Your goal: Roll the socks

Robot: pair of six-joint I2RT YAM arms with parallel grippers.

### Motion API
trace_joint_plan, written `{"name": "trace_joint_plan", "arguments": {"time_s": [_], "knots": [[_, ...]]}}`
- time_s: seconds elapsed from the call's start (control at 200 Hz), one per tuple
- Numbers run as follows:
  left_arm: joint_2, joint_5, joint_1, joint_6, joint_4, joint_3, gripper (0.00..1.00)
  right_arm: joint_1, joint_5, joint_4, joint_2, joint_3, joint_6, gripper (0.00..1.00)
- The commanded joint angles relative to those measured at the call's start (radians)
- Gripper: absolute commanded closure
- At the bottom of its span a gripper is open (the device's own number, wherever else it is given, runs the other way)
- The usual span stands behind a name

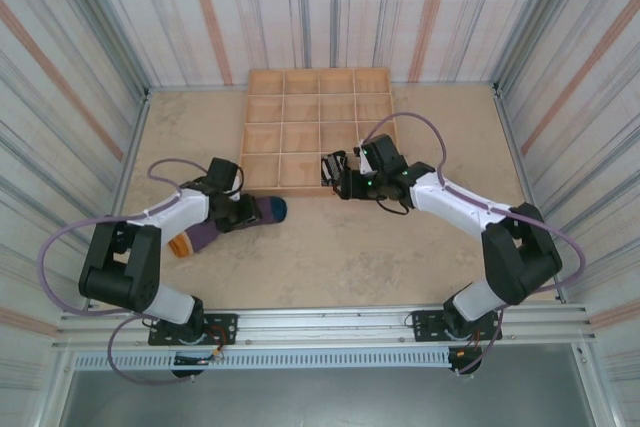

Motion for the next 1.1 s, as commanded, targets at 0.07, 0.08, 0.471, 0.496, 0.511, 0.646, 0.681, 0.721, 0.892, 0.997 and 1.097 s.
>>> {"name": "trace_joint_plan", "arguments": {"time_s": [0.07,0.08,0.471,0.496,0.511,0.646,0.681,0.721,0.892,0.997,1.097], "knots": [[0.062,0.145,-0.058,-0.148,0.171,-0.14,0.39,0.07,0.076,0.005,-0.149,-0.145,0.122,0.25],[0.064,0.146,-0.069,-0.156,0.177,-0.142,0.39,0.074,0.081,0.005,-0.158,-0.153,0.126,0.25],[0.219,-0.017,-0.537,-0.609,0.459,-0.044,0.37,0.114,0.191,-0.035,-0.448,-0.369,0.264,0.24],[0.23,-0.029,-0.557,-0.626,0.472,-0.03,0.36,0.113,0.193,-0.045,-0.463,-0.376,0.267,0.24],[0.234,-0.033,-0.568,-0.636,0.48,-0.022,0.36,0.114,0.194,-0.048,-0.471,-0.382,0.267,0.24],[0.252,-0.048,-0.622,-0.616,0.413,0.096,0.32,0.114,0.218,-0.094,-0.55,-0.413,0.26,0.24],[0.238,-0.051,-0.625,-0.598,0.381,0.12,0.31,0.114,0.221,-0.099,-0.568,-0.423,0.254,0.24],[0.213,-0.052,-0.625,-0.57,0.339,0.142,0.29,0.113,0.221,-0.1,-0.585,-0.433,0.246,0.24],[0.093,-0.03,-0.566,-0.382,0.065,0.233,0.26,0.114,0.206,-0.066,-0.6,-0.47,0.246,0.23],[0.006,-0.002,-0.491,-0.268,-0.063,0.221,0.25,0.115,0.167,-0.022,-0.559,-0.466,0.258,0.23],[-0.076,0.02,-0.392,-0.177,-0.112,0.149,0.26,0.136,0.149,0.017,-0.512,-0.455,0.285,0.22]]}}
